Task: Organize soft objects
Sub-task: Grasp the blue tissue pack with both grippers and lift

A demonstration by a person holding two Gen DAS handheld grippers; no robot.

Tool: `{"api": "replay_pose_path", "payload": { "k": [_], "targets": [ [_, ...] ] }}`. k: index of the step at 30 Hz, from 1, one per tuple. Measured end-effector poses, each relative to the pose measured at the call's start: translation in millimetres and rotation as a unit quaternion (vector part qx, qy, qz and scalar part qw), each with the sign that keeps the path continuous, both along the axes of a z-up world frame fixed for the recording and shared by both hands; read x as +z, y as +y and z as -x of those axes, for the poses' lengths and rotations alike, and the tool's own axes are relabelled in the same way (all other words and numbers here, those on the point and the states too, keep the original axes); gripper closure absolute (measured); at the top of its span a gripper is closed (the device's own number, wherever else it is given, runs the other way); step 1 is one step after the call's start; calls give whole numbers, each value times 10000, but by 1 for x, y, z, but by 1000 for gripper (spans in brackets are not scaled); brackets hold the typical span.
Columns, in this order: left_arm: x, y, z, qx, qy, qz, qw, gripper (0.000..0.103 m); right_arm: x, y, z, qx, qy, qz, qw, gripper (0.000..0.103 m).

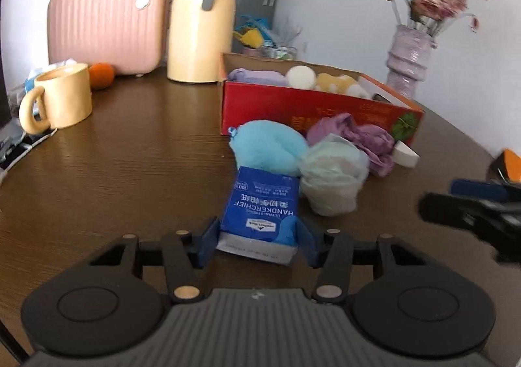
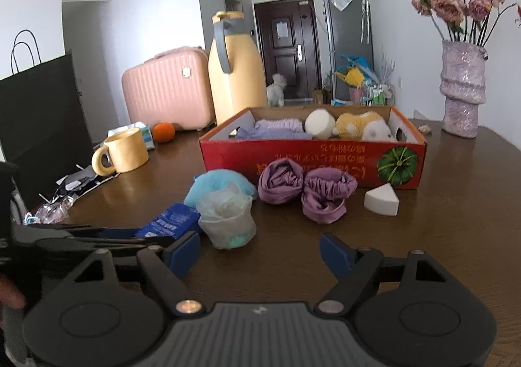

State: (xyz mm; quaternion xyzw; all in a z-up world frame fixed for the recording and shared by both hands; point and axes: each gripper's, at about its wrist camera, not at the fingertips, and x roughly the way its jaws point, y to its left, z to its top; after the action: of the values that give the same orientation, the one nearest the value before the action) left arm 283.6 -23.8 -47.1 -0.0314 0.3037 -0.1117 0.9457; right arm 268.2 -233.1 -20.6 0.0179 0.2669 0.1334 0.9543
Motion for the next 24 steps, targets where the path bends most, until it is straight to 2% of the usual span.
{"api": "replay_pose_path", "payload": {
  "k": [2,5,7,8,9,11,12,14,16,18,19,21,24],
  "targets": [
    [3,-2,16,-303,-96,-99,9994,51,-1,0,-1,42,16,16,10000,24],
    [4,-10,46,-1305,-199,73,9912,47,-5,-2,2,183,77,-76,9998,24],
    [1,-18,61,-1844,-342,82,9822,27,-8,-5,3,266,183,-207,9993,24],
    [1,-19,65,-1905,-417,28,9808,26,-10,-7,4,289,242,-254,9990,24],
    [1,-18,68,-1818,-504,-27,9820,26,-11,-8,5,305,302,-285,9987,27],
    [4,-6,66,-1445,-488,-7,9883,34,-11,-11,8,341,345,-354,9982,27],
    [5,3,65,-1305,-423,74,9905,42,-10,-12,10,348,347,-411,9979,29],
    [7,18,67,-1060,-359,220,9935,44,-10,-13,14,433,361,-488,9972,33],
    [10,26,68,-870,-250,443,9949,51,-13,-15,16,517,445,-604,9958,40],
    [13,27,65,-856,12,769,9934,53,-19,-15,14,563,573,-709,9942,49],
    [12,24,65,-975,215,1052,9894,53,-23,-15,12,607,603,-767,9934,55],
    [9,16,64,-1245,556,1461,9798,55,-31,-15,7,608,678,-872,9920,62],
    [4,4,63,-1249,821,1453,9780,65,-37,-17,6,625,805,-1069,9890,71]
  ]
}}
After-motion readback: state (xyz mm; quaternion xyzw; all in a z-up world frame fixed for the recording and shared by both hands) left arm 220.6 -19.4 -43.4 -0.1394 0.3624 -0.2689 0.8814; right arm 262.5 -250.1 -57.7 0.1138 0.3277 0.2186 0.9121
